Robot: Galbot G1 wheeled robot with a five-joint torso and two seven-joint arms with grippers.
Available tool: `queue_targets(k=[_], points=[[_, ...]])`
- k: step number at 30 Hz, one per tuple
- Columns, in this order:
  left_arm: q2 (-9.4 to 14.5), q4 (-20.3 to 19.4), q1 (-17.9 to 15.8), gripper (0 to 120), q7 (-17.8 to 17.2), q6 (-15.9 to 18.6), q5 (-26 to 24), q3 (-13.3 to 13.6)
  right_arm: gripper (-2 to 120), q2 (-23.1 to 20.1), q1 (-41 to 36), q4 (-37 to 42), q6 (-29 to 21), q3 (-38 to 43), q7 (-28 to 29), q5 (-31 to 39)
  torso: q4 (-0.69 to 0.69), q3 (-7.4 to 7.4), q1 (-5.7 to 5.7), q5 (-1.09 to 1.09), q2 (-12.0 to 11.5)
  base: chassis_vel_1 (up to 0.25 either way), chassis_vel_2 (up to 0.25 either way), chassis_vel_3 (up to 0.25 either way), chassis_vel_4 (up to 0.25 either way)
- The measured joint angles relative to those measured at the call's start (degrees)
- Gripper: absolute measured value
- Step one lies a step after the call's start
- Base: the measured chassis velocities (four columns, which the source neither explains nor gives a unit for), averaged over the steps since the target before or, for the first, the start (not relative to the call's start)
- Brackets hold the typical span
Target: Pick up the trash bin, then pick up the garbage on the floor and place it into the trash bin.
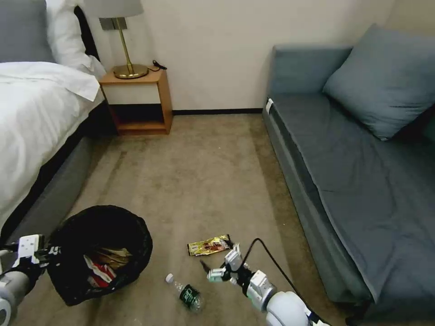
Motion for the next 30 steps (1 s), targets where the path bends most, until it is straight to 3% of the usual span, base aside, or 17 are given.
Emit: queue_targets(k=[6, 14, 20, 30], points=[[-0.1, 0.1, 0.1, 3, 0.1, 0.0, -0.1, -0.5, 100, 0.6, 8.7, -3.6, -9.6, -9.9, 2.2, 4.5, -0.01, 0.00, 0.00, 0.00, 0.0, 0.000, 0.000, 0.000, 0.000], [-0.7, -0.1, 0.3, 3, 0.1, 0.0, 0.0, -0.5, 100, 3.5, 16.2, -9.6, -16.7, -20.7, 7.0, 11.3, -0.01, 0.00, 0.00, 0.00, 0.0, 0.000, 0.000, 0.000, 0.000], [-1.1, 0.5, 0.3, 3, 0.3, 0.0, 0.0, -0.7, 100, 7.5, 19.0, -15.0, -19.4, -23.0, 8.5, 14.5, -0.01, 0.01, 0.00, 0.00, 0.0, 0.000, 0.000, 0.000, 0.000], [-1.2, 0.8, 0.4, 3, 0.5, -0.2, 0.0, -1.2, 97, 12.3, 22.1, -22.9, -20.8, -25.1, 9.0, 11.8, 0.00, 0.00, 0.01, -0.01, 0.0, 0.000, 0.000, 0.000, 0.000]])
